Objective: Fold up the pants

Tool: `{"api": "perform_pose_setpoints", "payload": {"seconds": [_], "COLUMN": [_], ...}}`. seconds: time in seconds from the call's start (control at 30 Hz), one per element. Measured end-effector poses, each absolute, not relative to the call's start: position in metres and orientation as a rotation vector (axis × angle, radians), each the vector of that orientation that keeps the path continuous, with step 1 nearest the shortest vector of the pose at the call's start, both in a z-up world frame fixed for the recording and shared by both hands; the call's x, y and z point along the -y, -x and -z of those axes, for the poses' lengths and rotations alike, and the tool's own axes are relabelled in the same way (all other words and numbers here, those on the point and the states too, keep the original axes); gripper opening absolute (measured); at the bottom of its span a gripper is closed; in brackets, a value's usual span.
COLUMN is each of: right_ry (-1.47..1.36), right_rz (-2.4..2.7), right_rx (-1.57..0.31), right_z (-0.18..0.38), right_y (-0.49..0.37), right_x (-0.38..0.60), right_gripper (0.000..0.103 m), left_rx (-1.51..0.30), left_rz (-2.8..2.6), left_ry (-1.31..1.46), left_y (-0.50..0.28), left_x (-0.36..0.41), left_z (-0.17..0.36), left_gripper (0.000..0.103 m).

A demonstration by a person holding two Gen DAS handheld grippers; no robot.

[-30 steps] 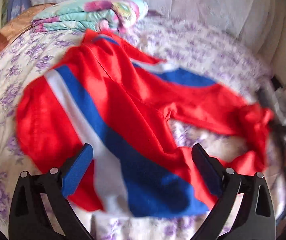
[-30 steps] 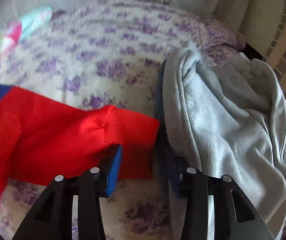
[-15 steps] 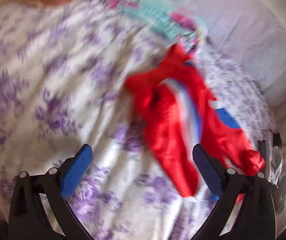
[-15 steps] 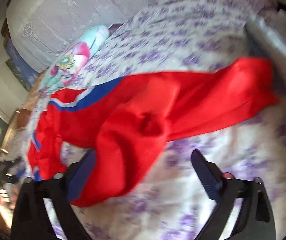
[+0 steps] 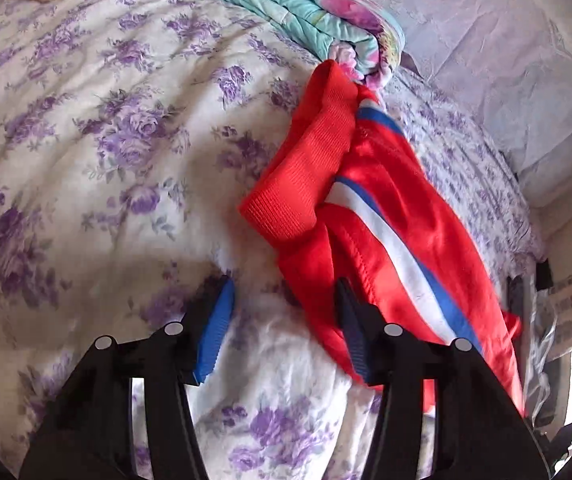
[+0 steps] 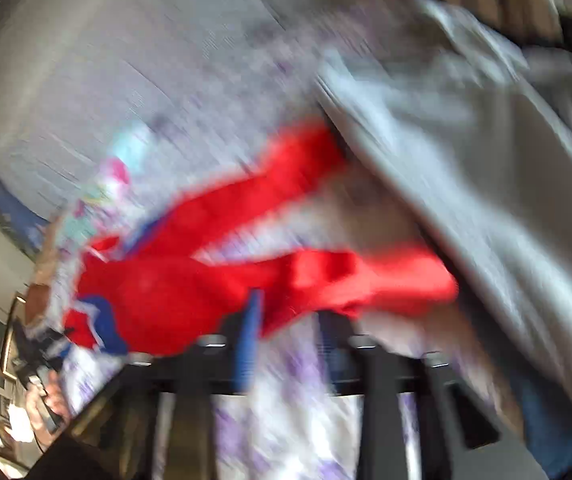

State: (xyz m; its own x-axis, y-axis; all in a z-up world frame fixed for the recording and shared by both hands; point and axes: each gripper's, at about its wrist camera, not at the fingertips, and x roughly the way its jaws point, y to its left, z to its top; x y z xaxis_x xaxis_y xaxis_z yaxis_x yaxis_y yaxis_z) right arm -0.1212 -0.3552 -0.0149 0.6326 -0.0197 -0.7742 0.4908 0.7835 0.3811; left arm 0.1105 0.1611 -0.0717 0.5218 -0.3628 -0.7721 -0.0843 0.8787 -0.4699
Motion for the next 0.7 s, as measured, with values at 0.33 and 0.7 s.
{"api": "perform_pose_setpoints", "payload": {"seconds": [0.33,0.7], "right_ry": [-0.746,-0.779], "right_rz": [0.306,0.198], "right_rx": [-0.776,-0.684], "right_z": [0.039,0.033], "right_y": [0.149,0.144], "right_x": [0.362,0.369], "right_gripper": [0.085,0.02], "left_rx": [-0.999,-0.966], "left_rz": [0.179,0.23], "left_ry": [0.494,0.488], "left_y": [-0.115,-0.114], "left_x": [-0.143,-0.142], "left_z": [0.072,0.062], "left_gripper": [0.092,0.018]}}
